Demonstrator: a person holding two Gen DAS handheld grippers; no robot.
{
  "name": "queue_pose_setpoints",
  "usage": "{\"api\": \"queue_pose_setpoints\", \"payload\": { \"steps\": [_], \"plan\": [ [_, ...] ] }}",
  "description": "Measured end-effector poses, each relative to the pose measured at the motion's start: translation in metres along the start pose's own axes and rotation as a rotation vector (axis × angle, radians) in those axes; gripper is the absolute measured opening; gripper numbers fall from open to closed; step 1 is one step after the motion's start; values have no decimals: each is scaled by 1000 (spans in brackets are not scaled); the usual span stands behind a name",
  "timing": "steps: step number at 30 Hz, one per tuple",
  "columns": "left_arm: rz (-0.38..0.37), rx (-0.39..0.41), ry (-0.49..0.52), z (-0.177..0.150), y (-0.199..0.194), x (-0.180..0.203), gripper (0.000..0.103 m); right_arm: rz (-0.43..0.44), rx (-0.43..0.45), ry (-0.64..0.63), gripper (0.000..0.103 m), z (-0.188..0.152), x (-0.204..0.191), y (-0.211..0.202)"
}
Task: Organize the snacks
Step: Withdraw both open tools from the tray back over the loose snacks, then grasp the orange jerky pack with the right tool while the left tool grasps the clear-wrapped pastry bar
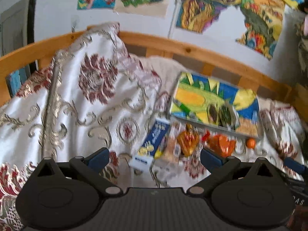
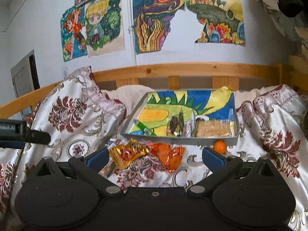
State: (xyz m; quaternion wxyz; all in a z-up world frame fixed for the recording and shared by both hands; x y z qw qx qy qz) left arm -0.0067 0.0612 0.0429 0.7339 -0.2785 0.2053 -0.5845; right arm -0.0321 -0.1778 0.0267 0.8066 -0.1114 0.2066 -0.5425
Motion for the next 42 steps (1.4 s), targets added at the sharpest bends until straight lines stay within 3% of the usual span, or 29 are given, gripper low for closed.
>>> {"api": "queue_pose_setpoints", "payload": {
  "steps": [10,18,29,35,42],
  "plan": [
    [-7,-88,47,-20,32,16,102,-11,-81,-20,102,-12,-2,18],
    [1,-47,95,-20,42,36,102,-34,-122,-4,102,-18,6,32],
    [18,-99,139,-27,62,48,102,-34,-176,41,102,-31,25,54],
    [21,-105,158,-26,72,52,102,-42,-176,57,102,-30,37,68],
    [11,-87,172,-24,76,49,102,-35,-101,-54,102,-14,45,97]
  ]
}}
Point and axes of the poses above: each gripper's, at about its wrist camera, not at the fingertips, and y roughly the way its jaws point, x to its right, z to its top, the point moved 1 cm from there along y, roughly the way its jaws point, and after that the axes turned 13 degrees about z, right-handed, at the moved point
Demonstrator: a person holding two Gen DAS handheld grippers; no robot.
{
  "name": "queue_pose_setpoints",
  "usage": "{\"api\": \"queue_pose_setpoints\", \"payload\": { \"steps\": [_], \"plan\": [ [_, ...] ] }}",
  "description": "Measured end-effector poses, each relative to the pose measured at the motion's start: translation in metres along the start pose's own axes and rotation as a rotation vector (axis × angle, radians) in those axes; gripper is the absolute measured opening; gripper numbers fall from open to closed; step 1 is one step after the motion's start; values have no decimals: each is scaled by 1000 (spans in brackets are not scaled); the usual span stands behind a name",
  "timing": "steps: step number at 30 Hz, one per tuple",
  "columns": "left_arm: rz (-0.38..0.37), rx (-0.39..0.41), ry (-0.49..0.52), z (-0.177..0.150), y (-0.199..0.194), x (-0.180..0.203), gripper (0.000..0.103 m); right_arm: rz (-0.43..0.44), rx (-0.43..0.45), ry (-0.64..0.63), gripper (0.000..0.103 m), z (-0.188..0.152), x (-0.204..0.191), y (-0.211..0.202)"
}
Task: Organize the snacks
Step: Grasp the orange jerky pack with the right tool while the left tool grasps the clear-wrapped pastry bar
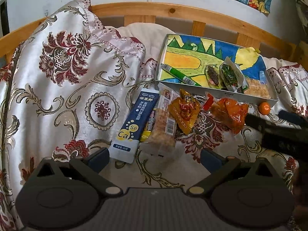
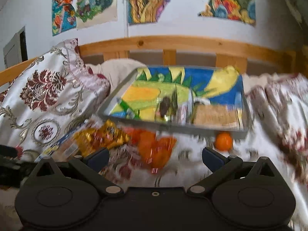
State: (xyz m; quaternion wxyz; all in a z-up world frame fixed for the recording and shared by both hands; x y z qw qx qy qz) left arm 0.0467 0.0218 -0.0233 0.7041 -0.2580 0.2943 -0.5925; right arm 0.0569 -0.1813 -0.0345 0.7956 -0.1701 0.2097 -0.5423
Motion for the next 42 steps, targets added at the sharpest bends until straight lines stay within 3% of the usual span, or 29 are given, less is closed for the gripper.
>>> {"api": "queue_pose_setpoints", "payload": {
  "steps": [7,10,16,21,32,42],
  "plan": [
    [-5,35,75,11,11,5,102,7,1,-86,102,7,13,42],
    [-1,30,63,14,19,8,102,0,5,-68,102,3,16,55],
    [0,26,81,20,38,14,102,62,-13,-72,102,-9,20,65],
    [-30,69,172,25,49,24,102,116,-8,-67,102,-9,25,61],
    [-64,99,431,27,70,32,102,138,-33,-57,102,-12,32,62],
    [-122,87,511,32,74,40,85,161,-64,-96,97,-8,26,76]
  ]
}}
Point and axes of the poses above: each gripper's, at about its wrist camera, not at the fingertips, and y roughly the way its jaws point, x to its right, z to its top, the point moved 1 cm from there along y, roughly the way its jaws point, and after that the axes turned 13 degrees about z, right-handed, at the moved point
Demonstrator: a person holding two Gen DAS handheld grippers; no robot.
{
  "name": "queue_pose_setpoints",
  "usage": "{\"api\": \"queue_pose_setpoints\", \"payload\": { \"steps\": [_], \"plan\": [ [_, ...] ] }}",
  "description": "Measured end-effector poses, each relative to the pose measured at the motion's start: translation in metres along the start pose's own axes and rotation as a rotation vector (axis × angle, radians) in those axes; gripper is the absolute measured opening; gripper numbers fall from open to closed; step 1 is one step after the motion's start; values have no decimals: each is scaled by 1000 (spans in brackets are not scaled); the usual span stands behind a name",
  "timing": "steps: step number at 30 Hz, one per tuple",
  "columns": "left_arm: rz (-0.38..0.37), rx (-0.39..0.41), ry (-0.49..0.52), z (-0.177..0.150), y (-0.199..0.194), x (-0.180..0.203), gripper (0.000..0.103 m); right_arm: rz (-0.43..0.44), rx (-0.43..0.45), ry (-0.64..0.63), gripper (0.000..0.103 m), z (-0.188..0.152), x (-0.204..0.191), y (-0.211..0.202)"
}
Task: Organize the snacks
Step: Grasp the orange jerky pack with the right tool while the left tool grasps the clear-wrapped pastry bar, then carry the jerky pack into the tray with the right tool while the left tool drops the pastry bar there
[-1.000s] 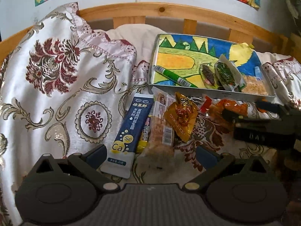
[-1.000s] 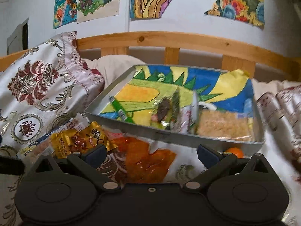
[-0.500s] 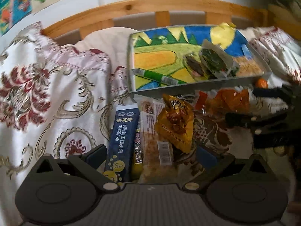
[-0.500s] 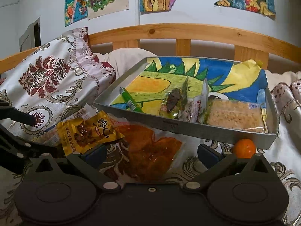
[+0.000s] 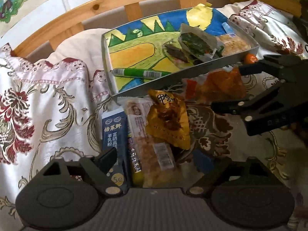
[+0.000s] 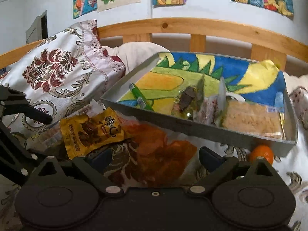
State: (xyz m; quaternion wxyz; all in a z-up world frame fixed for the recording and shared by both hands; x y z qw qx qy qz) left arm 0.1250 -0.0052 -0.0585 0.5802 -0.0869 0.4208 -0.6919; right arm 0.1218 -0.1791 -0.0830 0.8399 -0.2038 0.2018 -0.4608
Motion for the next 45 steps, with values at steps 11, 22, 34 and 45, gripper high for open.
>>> {"api": "queue_pose_setpoints", "payload": {
  "steps": [11,22,34,45],
  "plan": [
    [7,-57,-104,1,6,-15,64,-22,-46,-51,97,6,-7,20],
    [26,-78,-128,8,18,-4,47,-56,-74,-56,87,3,-6,17],
    [33,-93,-195,15,25,-7,44,-63,-57,-59,56,1,-5,17],
    [27,-137,-255,14,15,-7,42,-53,-43,-77,53,5,-11,9]
  ]
}}
Point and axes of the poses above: each gripper's, at about its wrist camera, not at the fingertips, and y roughly the way its jaws point, x to its right, z to its top, the point moved 1 cm from there along y, roughly the way its jaws point, and after that the axes turned 13 degrees about z, right-handed, at the moved point
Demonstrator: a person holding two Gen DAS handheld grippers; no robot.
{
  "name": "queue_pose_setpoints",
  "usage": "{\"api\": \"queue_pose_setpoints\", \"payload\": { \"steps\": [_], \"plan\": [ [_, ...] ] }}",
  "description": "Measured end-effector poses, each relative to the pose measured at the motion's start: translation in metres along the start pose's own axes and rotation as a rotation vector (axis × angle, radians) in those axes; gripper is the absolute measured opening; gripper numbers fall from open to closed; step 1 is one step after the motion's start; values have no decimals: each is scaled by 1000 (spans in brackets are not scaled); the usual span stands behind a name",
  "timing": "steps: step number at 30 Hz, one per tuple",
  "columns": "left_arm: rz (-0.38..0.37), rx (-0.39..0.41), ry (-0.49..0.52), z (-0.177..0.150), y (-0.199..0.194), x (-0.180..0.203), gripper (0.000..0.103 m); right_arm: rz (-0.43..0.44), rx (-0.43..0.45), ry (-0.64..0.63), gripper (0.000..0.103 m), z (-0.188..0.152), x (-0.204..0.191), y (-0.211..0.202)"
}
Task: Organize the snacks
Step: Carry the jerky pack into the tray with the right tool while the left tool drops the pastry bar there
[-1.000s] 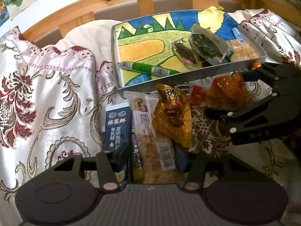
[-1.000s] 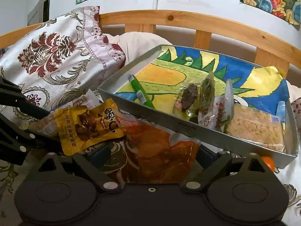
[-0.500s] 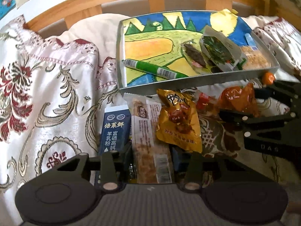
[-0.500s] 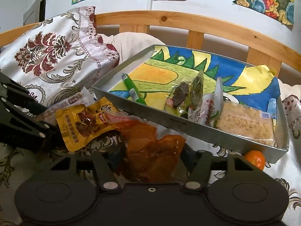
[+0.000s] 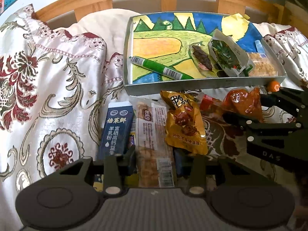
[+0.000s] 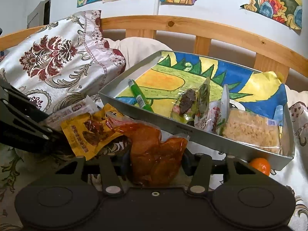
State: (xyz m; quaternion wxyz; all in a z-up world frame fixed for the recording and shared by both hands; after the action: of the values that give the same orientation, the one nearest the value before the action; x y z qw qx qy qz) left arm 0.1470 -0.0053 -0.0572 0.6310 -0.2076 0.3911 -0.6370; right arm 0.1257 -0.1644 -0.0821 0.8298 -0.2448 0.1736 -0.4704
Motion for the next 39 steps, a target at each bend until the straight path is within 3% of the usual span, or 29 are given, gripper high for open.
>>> {"api": "queue_pose_setpoints", "payload": {
  "steps": [17,32,39],
  "plan": [
    [-57,-7,-96,-1,-36,-12,41,-10,65,-26,53,20,-10,-25],
    [-86,54,-136,4,-54,-16,41,-8,104,-9,53,30,-13,-40],
    [-99,101,-149,27,-46,-24,41,-4,124,8,53,28,-11,-47]
  ]
}}
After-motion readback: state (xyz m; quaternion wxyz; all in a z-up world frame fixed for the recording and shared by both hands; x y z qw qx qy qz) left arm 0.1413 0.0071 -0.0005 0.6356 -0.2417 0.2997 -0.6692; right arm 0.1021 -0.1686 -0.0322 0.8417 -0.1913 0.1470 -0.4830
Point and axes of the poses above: each gripper's, at about its wrist camera, not at the fingertips, and y roughly the way its jaws point, x to its right, z to its top, the point moved 1 cm from there along y, roughly the way its jaws point, and after that the axes turned 13 degrees about z, right-handed, at the moved point
